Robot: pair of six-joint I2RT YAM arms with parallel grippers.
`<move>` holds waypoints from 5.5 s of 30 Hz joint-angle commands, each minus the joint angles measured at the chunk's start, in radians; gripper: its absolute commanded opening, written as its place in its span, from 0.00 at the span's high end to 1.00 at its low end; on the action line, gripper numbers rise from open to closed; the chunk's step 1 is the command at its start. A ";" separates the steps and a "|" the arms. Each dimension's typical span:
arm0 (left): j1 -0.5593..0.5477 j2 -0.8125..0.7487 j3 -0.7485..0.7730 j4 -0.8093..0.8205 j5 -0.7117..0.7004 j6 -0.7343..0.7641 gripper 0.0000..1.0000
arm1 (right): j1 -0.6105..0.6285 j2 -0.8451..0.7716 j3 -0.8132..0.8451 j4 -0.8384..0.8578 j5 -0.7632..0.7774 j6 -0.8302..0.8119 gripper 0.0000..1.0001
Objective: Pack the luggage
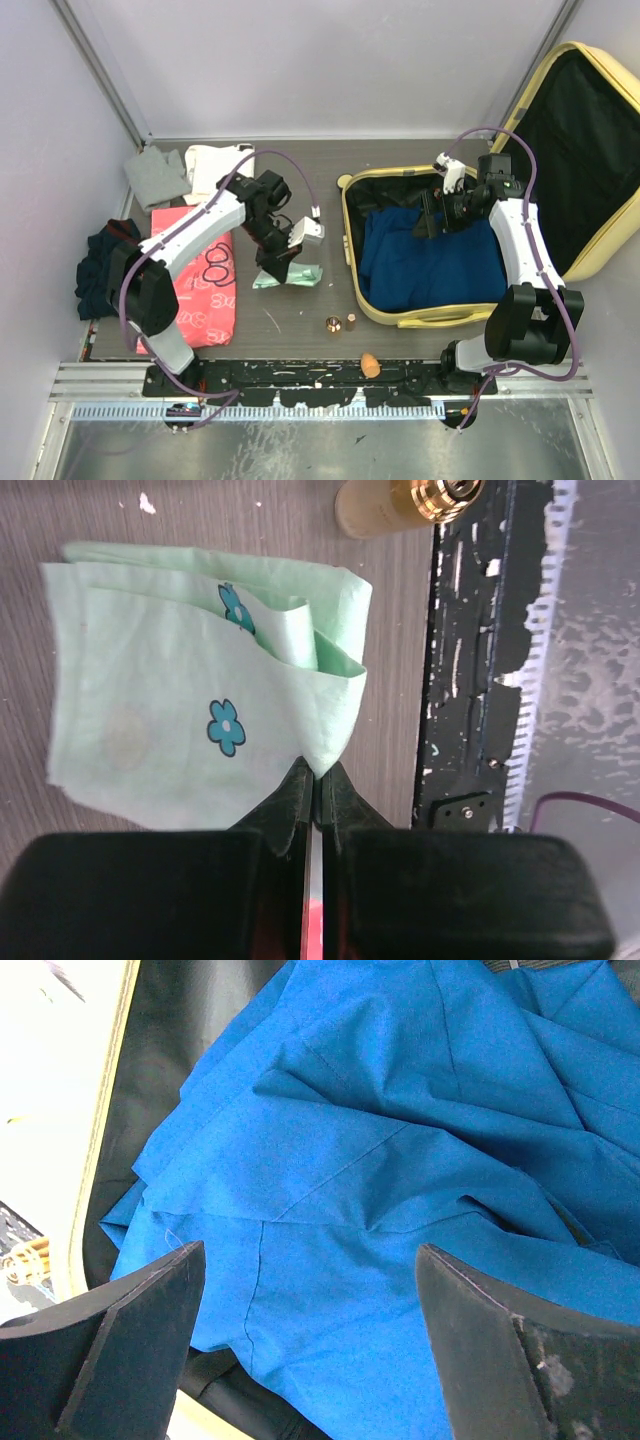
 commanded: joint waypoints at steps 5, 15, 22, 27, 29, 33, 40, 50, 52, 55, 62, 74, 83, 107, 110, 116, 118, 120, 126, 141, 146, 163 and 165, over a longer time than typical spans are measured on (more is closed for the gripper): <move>0.013 0.197 0.247 -0.206 -0.005 0.085 1.00 | -0.004 0.001 0.024 0.007 -0.038 -0.019 0.11; 0.036 0.529 0.546 -0.362 0.053 0.222 0.95 | -0.005 -0.037 0.008 -0.029 -0.025 -0.046 0.11; 0.049 0.578 0.607 -0.403 0.092 0.181 0.97 | -0.004 -0.088 -0.030 0.000 -0.071 -0.014 0.11; 0.087 0.492 0.611 -0.457 0.197 0.112 1.00 | 0.014 -0.174 -0.148 0.201 -0.201 0.067 0.09; 0.099 0.467 0.614 -0.494 0.238 0.107 1.00 | 0.054 -0.219 -0.207 0.318 -0.246 0.095 0.07; 0.114 0.421 0.579 -0.522 0.280 0.111 1.00 | 0.169 -0.303 -0.347 0.588 -0.361 0.116 0.00; 0.116 0.344 0.500 -0.521 0.304 0.146 1.00 | 0.416 -0.363 -0.579 1.055 -0.321 0.205 0.00; 0.121 0.219 0.415 -0.521 0.324 0.254 1.00 | 0.666 -0.206 -0.668 1.385 -0.248 0.164 0.00; 0.123 0.198 0.408 -0.522 0.322 0.264 1.00 | 0.692 -0.172 -0.669 1.440 -0.236 0.159 0.00; 0.122 0.161 0.393 -0.522 0.319 0.278 1.00 | 0.716 -0.123 -0.673 1.497 -0.221 0.146 0.00; 0.122 0.077 0.369 -0.523 0.303 0.291 1.00 | 0.745 -0.070 -0.679 1.597 -0.201 0.158 0.00; 0.127 0.004 0.362 -0.522 0.293 0.254 1.00 | 0.818 -0.068 -0.671 1.660 -0.207 0.194 0.11; 0.282 0.098 0.460 -0.522 0.480 0.131 1.00 | 0.848 -0.114 -0.672 1.671 -0.179 0.418 0.88; 0.269 -0.556 -0.110 0.350 0.157 -0.188 0.02 | 0.826 -0.194 -0.477 1.388 -0.196 0.603 0.99; 0.160 -0.613 -0.199 0.467 0.121 -0.212 0.02 | 0.826 -0.202 -0.456 1.379 -0.233 0.611 0.99; 0.012 -0.651 -0.305 0.689 0.040 -0.285 0.02 | 0.828 -0.215 -0.412 1.343 -0.302 0.620 0.96; -0.030 -0.654 -0.329 0.743 -0.005 -0.280 0.02 | 0.833 -0.216 -0.393 1.331 -0.329 0.618 0.96; -0.057 -0.651 -0.337 0.766 -0.015 -0.264 0.02 | 0.842 -0.218 -0.375 1.317 -0.335 0.613 0.96; -0.127 -0.648 -0.367 0.801 -0.069 -0.277 0.10 | 0.865 -0.225 -0.335 1.318 -0.332 0.651 0.95; -0.138 -0.723 -0.395 0.660 -0.148 -0.338 0.99 | 0.832 -0.339 -0.233 0.999 -0.288 0.531 0.64; -0.128 -0.719 -0.369 0.634 -0.112 -0.449 1.00 | 0.746 -0.401 -0.215 0.825 -0.228 0.401 0.20; -0.094 -0.590 -0.210 0.611 0.086 -0.502 1.00 | 0.767 -0.340 -0.053 0.725 -0.319 0.294 0.00; -0.094 -0.581 -0.196 0.619 0.090 -0.507 1.00 | 0.818 -0.344 -0.065 0.731 -0.291 0.314 0.00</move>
